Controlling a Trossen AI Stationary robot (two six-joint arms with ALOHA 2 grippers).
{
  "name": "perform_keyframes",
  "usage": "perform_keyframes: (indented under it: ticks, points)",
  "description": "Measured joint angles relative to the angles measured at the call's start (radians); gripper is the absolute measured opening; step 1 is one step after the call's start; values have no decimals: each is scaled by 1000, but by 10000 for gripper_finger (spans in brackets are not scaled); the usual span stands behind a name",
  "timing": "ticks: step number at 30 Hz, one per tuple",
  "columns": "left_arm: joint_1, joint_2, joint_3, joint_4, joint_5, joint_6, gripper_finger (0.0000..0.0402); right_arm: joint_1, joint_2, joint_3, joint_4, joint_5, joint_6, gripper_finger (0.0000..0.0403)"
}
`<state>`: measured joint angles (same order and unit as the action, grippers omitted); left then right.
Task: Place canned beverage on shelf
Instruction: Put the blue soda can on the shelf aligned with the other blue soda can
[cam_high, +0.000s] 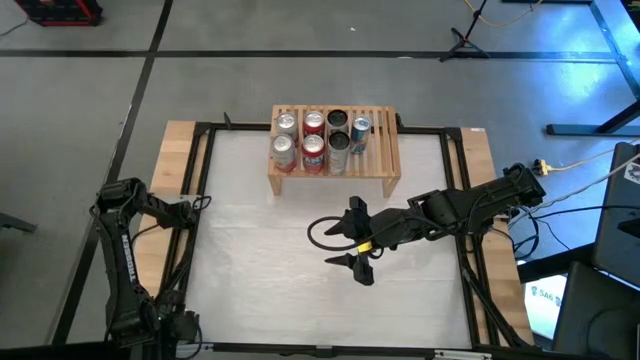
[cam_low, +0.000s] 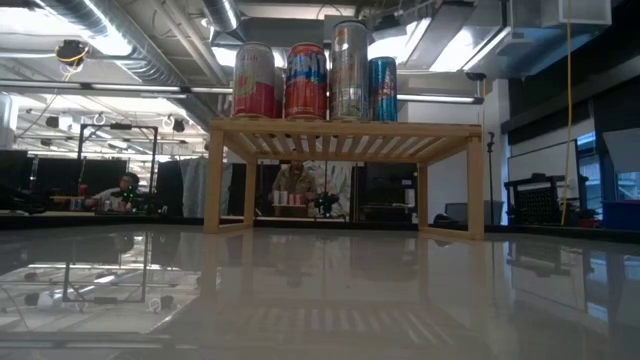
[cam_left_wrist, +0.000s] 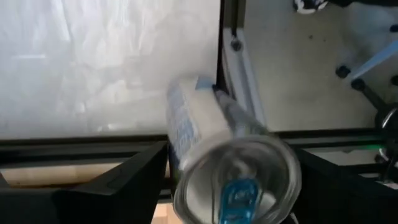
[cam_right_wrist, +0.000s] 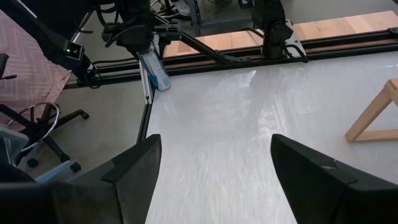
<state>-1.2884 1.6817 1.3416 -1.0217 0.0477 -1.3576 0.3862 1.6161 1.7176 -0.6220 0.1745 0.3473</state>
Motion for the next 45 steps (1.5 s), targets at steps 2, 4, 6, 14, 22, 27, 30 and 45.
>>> perform_keyframes:
  ticks: [2, 4, 6, 14, 22, 27, 30, 45]
  points:
    - [0, 0, -4, 1, -4, -1, 279, 0, 0, 0, 0, 0, 0, 292]
    - [6, 0, -4, 1, -12, 3, 266, 0, 0, 0, -1, -1, 0, 292]
    - [13, 0, -4, 0, -10, 5, 251, 0, 0, 0, -12, -6, 14, 292]
    - [134, 0, 73, -77, 15, 61, 224, 56, -67, 0, -77, -20, -9, 292]
    - [401, 0, 283, -258, -38, 315, 226, 210, -152, -52, -213, 123, 61, 291]
    - [588, 16, 362, -258, -55, 436, 226, 301, -232, -227, -171, 175, 159, 291]
    - [683, 66, 422, -261, -48, 529, 226, 362, -301, -362, -114, 234, 228, 291]
    - [941, 542, 983, -320, 16, 746, 226, 491, -480, -816, -24, 220, 437, 291]
